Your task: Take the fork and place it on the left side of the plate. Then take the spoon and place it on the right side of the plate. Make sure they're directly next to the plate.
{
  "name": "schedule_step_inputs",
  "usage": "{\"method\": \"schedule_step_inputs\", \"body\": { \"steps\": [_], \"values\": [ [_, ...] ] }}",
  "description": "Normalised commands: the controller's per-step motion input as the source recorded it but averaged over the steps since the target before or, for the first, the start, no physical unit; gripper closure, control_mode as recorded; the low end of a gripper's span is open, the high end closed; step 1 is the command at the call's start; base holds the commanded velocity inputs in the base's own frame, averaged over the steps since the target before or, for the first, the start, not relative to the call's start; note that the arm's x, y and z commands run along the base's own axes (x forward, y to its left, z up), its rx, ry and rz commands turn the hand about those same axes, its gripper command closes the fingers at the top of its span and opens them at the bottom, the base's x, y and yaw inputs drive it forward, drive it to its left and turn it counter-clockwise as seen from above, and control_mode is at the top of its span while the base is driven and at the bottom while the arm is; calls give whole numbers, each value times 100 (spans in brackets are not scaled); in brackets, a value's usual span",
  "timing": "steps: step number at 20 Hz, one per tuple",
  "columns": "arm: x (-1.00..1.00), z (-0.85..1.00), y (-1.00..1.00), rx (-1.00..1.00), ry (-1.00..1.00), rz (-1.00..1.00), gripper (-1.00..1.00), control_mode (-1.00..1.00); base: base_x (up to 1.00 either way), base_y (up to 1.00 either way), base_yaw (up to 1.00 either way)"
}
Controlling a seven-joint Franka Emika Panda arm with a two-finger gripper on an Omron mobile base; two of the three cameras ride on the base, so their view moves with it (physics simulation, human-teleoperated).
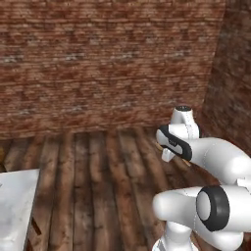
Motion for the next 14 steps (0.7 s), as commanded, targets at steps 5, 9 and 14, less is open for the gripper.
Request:
{"method": "schedule_step_inputs", "body": {
  "steps": [5, 9, 14],
  "values": [
    [0, 0, 0, 0, 0, 0, 100, 100, 100, 0, 19],
    [0, 0, 0, 0, 0, 0, 100, 100, 100, 0, 32],
    [0, 0, 0, 0, 0, 0, 100, 100, 100, 0, 48]
  ]
}}
